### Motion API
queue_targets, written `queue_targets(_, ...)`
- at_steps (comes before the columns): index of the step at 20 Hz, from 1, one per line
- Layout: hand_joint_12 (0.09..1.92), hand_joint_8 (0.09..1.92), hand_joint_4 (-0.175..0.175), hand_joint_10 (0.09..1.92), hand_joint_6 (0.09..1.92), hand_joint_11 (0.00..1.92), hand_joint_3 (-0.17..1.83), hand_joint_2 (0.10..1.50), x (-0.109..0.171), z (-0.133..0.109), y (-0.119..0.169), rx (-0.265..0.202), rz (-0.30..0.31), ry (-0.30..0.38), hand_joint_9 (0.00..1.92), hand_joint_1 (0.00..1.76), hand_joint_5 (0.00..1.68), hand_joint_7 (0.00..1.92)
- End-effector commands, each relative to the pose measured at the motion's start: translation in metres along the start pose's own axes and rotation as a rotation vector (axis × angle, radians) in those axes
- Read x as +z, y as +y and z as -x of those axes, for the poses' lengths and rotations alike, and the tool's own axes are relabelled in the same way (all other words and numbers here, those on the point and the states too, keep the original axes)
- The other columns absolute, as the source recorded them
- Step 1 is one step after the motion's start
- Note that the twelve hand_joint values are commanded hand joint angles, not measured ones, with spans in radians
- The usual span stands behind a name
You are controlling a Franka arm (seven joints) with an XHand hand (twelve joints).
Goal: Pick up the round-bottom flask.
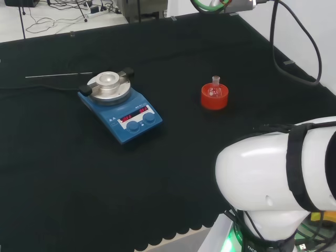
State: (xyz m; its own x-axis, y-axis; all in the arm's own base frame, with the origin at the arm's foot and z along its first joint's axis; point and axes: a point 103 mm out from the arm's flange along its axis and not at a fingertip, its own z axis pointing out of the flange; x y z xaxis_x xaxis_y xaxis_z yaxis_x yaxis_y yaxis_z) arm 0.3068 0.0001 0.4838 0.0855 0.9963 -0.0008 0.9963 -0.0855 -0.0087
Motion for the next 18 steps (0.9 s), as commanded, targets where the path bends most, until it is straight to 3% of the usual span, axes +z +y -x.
queue_targets(1, 1.36, 0.79, -0.017, 0.85, 0.51, 0.26, 0.62, 1.06, 0.000, 0.003, 0.001, -0.001, 0.009, -0.004, 0.44, 0.44, 0.31, 0.34)
queue_targets(3, 1.39, 0.65, -0.013, 0.73, 0.45, 0.09, 0.43, 1.19, 0.000, 0.007, 0.002, -0.001, 0.011, -0.002, 0.25, 0.26, 0.33, 0.15)
queue_targets(5, 1.39, 0.61, -0.012, 0.70, 0.42, 0.05, 0.36, 1.23, 0.000, 0.009, 0.002, -0.001, 0.014, 0.000, 0.21, 0.22, 0.35, 0.10)
queue_targets(12, 1.40, 0.60, -0.012, 0.69, 0.41, 0.04, 0.33, 1.25, 0.006, 0.011, 0.005, 0.003, 0.001, 0.000, 0.20, 0.21, 0.35, 0.09)
queue_targets(18, 1.40, 0.60, -0.012, 0.69, 0.40, 0.04, 0.32, 1.25, 0.037, 0.030, 0.019, 0.045, -0.049, 0.026, 0.20, 0.22, 0.36, 0.10)
